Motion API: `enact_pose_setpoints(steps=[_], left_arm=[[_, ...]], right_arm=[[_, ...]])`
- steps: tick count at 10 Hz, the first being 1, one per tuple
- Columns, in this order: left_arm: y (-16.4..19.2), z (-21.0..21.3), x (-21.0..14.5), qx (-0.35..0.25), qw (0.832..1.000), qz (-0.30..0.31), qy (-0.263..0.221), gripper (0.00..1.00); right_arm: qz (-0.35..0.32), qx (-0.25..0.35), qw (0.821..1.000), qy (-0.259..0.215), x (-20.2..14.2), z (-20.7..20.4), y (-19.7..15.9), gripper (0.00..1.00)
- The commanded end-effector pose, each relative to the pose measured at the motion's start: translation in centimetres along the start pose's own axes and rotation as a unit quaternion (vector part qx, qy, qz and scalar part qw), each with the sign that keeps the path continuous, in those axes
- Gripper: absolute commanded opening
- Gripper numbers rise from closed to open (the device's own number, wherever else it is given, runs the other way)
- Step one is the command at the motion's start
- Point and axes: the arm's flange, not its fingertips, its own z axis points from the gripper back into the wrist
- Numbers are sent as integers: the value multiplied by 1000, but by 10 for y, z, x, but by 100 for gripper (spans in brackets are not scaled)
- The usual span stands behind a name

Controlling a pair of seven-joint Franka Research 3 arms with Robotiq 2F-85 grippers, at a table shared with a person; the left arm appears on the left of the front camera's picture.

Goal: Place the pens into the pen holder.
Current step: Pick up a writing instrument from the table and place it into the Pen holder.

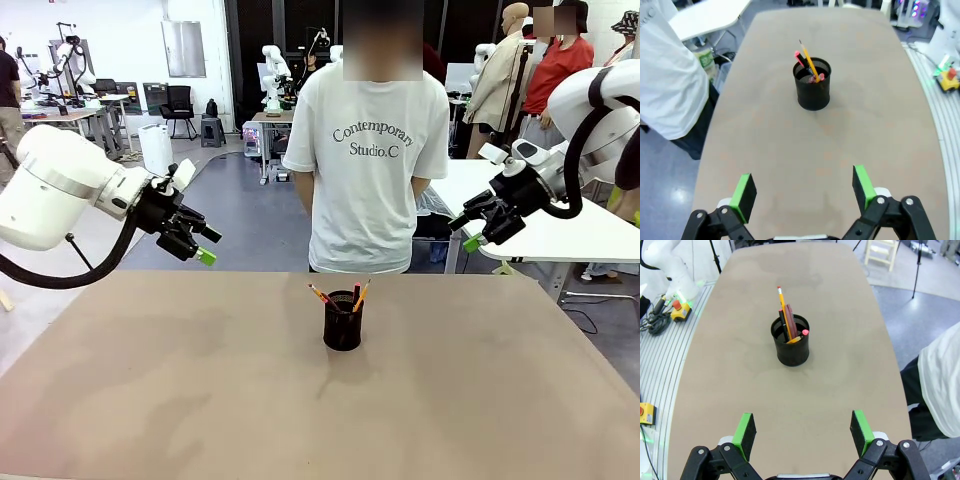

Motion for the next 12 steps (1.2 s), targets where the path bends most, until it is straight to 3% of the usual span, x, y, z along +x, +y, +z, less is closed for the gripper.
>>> enact_pose_setpoints(steps=[1, 12], left_arm=[[0, 0, -1, 1, 1000, 3, 14, 100], [0, -1, -1, 0, 1000, -1, 6, 100]], right_arm=[[4, -3, 1000, 3, 3, 1, 0, 100], [4, -3, 1000, 3, 3, 1, 0, 100]])
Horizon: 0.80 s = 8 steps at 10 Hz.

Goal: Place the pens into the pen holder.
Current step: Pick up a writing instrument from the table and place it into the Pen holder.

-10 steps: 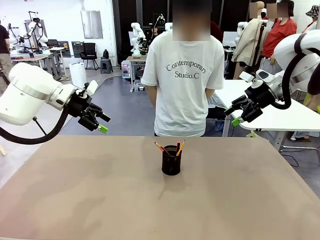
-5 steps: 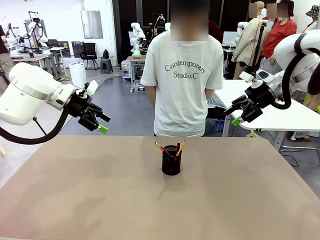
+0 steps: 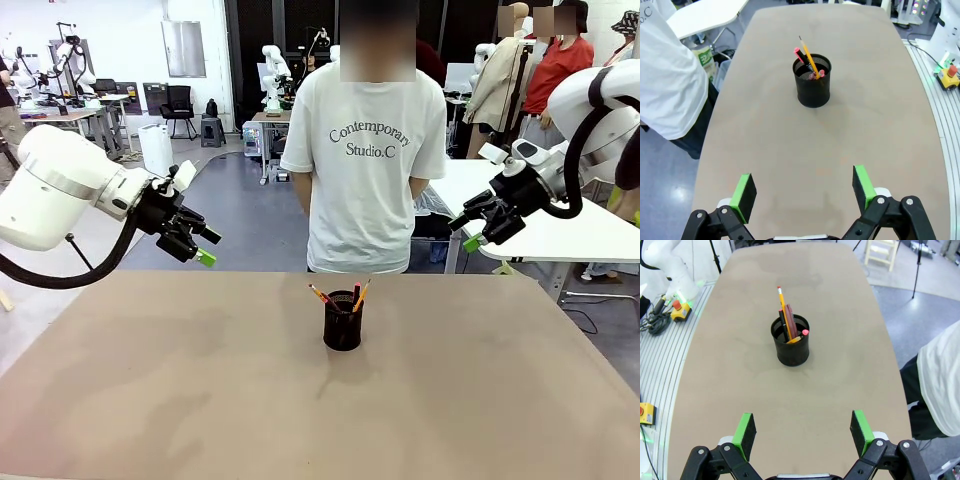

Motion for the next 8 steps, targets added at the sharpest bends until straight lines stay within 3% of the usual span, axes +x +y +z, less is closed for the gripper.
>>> enact_pose_setpoints(steps=[1, 8], left_arm=[[0, 0, 0, 0, 1000, 0, 0, 100], [0, 0, 0, 0, 1000, 0, 0, 100]], right_arm=[[4, -3, 1000, 3, 3, 1, 0, 100], [4, -3, 1000, 3, 3, 1, 0, 100]])
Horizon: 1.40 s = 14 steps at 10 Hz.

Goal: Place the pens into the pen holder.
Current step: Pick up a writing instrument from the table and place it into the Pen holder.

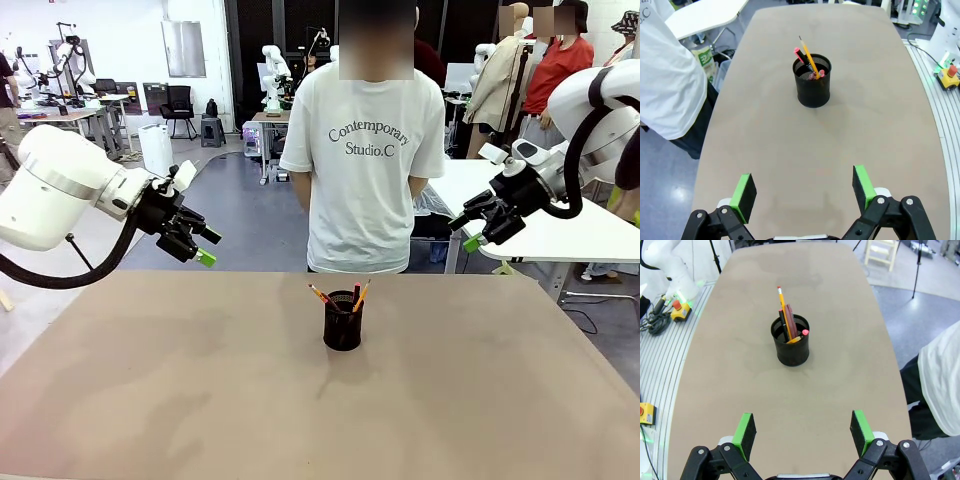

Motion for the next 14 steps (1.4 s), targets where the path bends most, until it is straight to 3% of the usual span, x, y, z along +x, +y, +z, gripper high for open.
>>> enact_pose_setpoints(steps=[1, 14], left_arm=[[0, 0, 0, 0, 1000, 0, 0, 100], [0, 0, 0, 0, 1000, 0, 0, 100]], right_arm=[[4, -3, 1000, 3, 3, 1, 0, 100], [4, -3, 1000, 3, 3, 1, 0, 100]])
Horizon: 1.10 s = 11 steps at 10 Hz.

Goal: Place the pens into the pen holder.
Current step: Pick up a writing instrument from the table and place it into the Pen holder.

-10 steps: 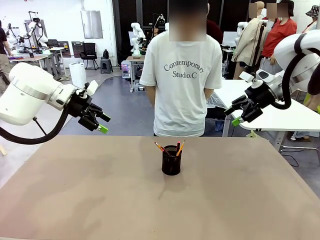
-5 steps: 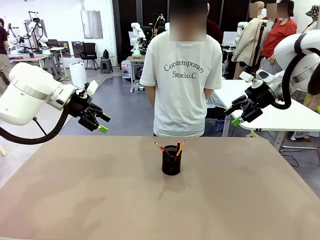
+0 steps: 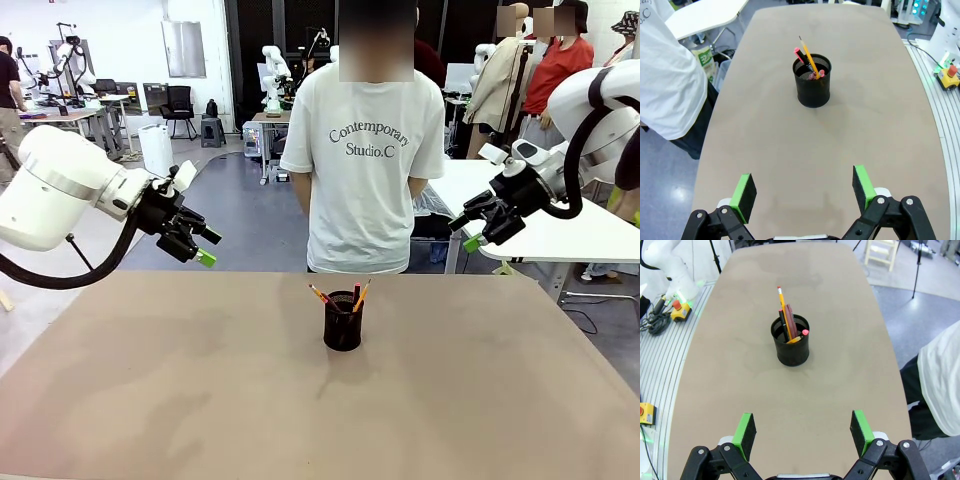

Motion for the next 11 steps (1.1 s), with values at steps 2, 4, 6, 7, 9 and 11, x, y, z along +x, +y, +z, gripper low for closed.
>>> enact_pose_setpoints(steps=[2, 4, 6, 7, 9, 11], left_arm=[[0, 0, 0, 0, 1000, 0, 0, 100], [0, 0, 0, 0, 1000, 0, 0, 100], [0, 0, 0, 0, 1000, 0, 0, 100], [0, 0, 0, 0, 1000, 0, 0, 100], [0, 0, 0, 0, 1000, 0, 0, 100], [0, 0, 0, 0, 1000, 0, 0, 100]], right_arm=[[4, -3, 1000, 3, 3, 1, 0, 100], [4, -3, 1000, 3, 3, 1, 0, 100], [4, -3, 1000, 3, 3, 1, 0, 100], [4, -3, 1000, 3, 3, 1, 0, 100], [4, -3, 1000, 3, 3, 1, 0, 100], [4, -3, 1000, 3, 3, 1, 0, 100]])
